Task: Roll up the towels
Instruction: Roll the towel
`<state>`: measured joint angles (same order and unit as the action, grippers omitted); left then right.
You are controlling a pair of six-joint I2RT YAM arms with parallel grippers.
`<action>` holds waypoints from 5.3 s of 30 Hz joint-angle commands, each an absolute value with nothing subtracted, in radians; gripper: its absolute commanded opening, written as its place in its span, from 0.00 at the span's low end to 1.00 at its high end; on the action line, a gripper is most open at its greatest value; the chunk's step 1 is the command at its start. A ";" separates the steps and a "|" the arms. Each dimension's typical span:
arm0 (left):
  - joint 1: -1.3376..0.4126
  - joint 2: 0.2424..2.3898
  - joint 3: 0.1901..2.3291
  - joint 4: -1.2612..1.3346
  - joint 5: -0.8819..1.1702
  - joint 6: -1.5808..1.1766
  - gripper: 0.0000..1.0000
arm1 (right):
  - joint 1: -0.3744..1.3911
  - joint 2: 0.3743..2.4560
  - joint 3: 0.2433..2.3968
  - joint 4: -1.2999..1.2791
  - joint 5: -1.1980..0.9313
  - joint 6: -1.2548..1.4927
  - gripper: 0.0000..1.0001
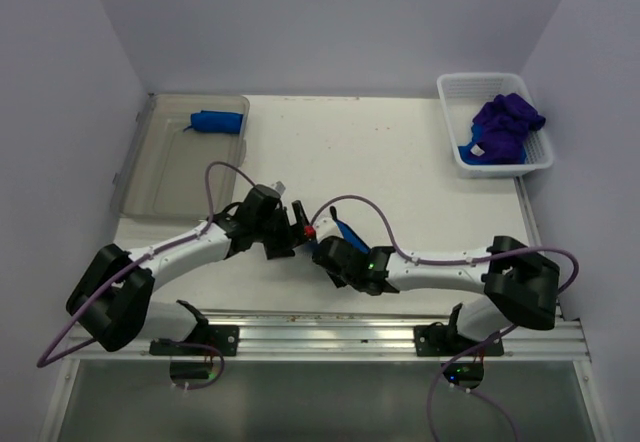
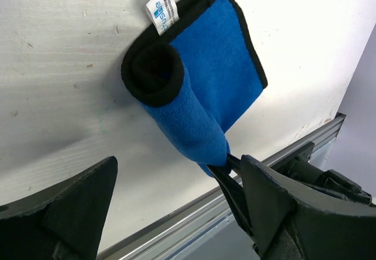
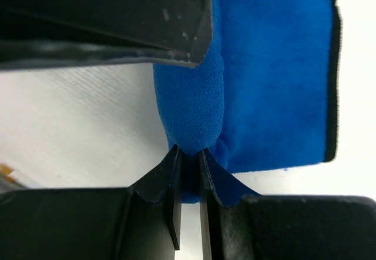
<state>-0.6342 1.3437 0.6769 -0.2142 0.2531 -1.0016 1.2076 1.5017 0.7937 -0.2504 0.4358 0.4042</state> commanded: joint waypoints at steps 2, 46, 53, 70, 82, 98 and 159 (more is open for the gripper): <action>-0.626 1.330 0.683 -0.193 0.248 -0.982 0.89 | 1.109 1.436 0.735 -0.118 0.078 0.469 0.11; -0.647 1.543 0.641 -0.066 0.319 -1.046 0.29 | 1.285 1.345 0.948 -0.480 0.523 0.298 0.62; -0.647 1.548 0.676 -0.101 0.318 -1.046 0.30 | 1.480 1.618 1.052 -0.472 0.782 0.225 0.63; -0.647 1.488 0.683 -0.121 0.344 -1.006 0.48 | 1.390 1.680 0.884 -0.183 0.775 0.163 0.35; -0.612 1.393 0.727 -0.207 0.325 -0.951 0.91 | 1.056 1.443 0.772 -0.083 -0.007 0.299 0.21; -0.612 1.451 0.649 -0.123 0.333 -0.934 0.93 | 0.703 1.613 0.723 0.141 -0.734 0.557 0.20; -0.584 1.442 0.732 -0.224 0.338 -0.936 0.94 | 0.904 1.538 0.802 -0.023 -0.244 0.354 0.34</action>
<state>-0.5892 1.4601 0.7471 -0.2489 0.3336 -0.9257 0.9382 1.5200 0.7948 -0.0681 -0.0391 0.2852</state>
